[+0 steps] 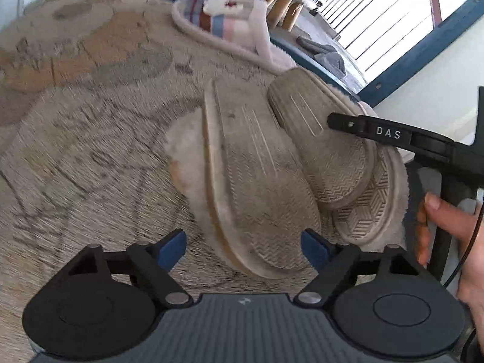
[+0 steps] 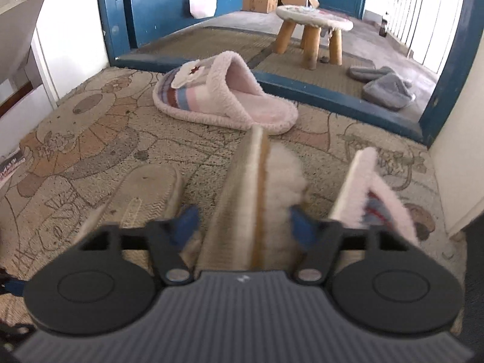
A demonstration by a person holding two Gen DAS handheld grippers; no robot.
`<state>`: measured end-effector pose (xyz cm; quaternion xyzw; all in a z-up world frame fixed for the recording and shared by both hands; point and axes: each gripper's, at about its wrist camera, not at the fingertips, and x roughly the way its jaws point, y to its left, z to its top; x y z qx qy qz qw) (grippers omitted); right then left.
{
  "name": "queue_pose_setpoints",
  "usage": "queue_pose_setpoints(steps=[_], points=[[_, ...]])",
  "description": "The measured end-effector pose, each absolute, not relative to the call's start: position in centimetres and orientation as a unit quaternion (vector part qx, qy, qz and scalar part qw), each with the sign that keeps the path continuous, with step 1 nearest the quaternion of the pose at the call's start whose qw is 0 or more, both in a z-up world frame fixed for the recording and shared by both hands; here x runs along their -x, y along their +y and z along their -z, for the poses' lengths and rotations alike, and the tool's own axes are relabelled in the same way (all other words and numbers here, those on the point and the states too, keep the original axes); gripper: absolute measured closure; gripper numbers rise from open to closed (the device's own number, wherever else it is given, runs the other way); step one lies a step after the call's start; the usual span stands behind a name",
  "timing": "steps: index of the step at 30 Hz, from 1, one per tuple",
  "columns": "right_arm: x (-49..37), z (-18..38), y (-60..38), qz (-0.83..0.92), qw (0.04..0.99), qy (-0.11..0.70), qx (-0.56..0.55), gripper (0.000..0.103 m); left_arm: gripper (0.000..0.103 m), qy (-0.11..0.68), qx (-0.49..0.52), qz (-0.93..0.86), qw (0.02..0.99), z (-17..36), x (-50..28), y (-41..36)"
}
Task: Organize scattered shoes
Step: 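Grasp one beige fluffy slipper with the right tool while the left tool grasps the other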
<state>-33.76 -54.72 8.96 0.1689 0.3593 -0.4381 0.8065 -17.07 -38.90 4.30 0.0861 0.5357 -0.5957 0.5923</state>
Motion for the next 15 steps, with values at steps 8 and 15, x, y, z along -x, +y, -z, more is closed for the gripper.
queue_pose_setpoints(steps=[8,15], points=[[33.9,-9.1,-55.0,0.435,0.807,0.358,-0.177,0.043,0.031,0.544,-0.059,0.588,0.596,-3.2,17.9,-41.1],[34.0,-9.1,-55.1,0.433,0.81,0.348,-0.188,0.037,0.058,0.49,-0.079,0.575,0.65,-6.6,18.7,-40.5]])
